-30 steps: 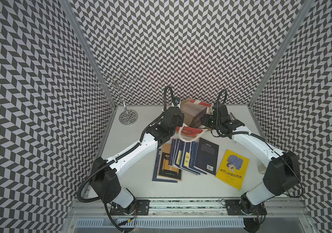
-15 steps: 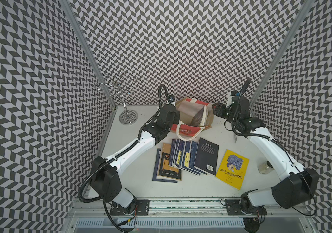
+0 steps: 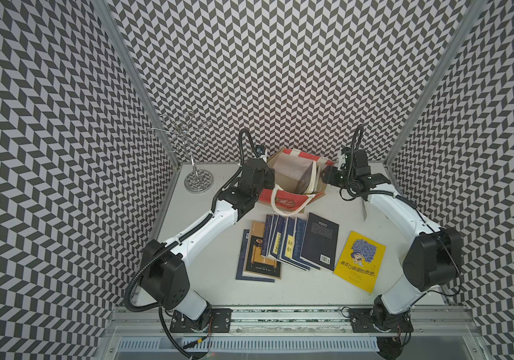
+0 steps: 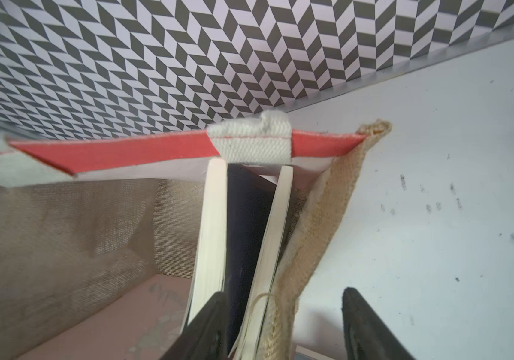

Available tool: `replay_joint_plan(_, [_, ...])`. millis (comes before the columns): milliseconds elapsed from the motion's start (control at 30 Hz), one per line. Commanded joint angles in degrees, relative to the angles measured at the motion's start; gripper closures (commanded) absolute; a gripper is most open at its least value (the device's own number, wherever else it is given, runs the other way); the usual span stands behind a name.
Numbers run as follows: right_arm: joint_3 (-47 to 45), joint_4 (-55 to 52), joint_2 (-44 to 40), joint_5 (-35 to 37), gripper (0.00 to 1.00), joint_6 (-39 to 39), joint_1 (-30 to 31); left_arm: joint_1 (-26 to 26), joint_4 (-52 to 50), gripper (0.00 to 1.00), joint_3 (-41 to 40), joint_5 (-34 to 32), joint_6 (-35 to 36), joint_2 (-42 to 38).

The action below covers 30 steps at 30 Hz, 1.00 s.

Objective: Put the books into the canvas bag
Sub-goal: Place the canvas bag at the center of the board.

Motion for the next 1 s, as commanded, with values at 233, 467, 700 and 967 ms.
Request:
replay_joint_plan(233, [6.7, -1.2, 5.6, 1.0, 0.98, -1.0, 0.0, 1.9, 4.0, 1.0, 0.1, 4.0, -2.8, 2.1])
replay_joint_plan(467, [11.9, -0.5, 7.7, 3.1, 1.0, -1.9, -0.9, 2.5, 4.3, 1.0, 0.5, 8.1, -3.8, 2.6])
replay_joint_plan(700, [21.9, -4.5, 13.1, 0.9, 0.98, -4.2, -2.4, 2.5, 4.5, 1.0, 0.3, 10.3, -4.4, 3.3])
replay_joint_plan(967, [27.7, -6.2, 17.8, -1.3, 0.94, -5.8, -2.8, 3.9, 4.6, 0.98, 0.8, 13.4, -5.8, 4.4])
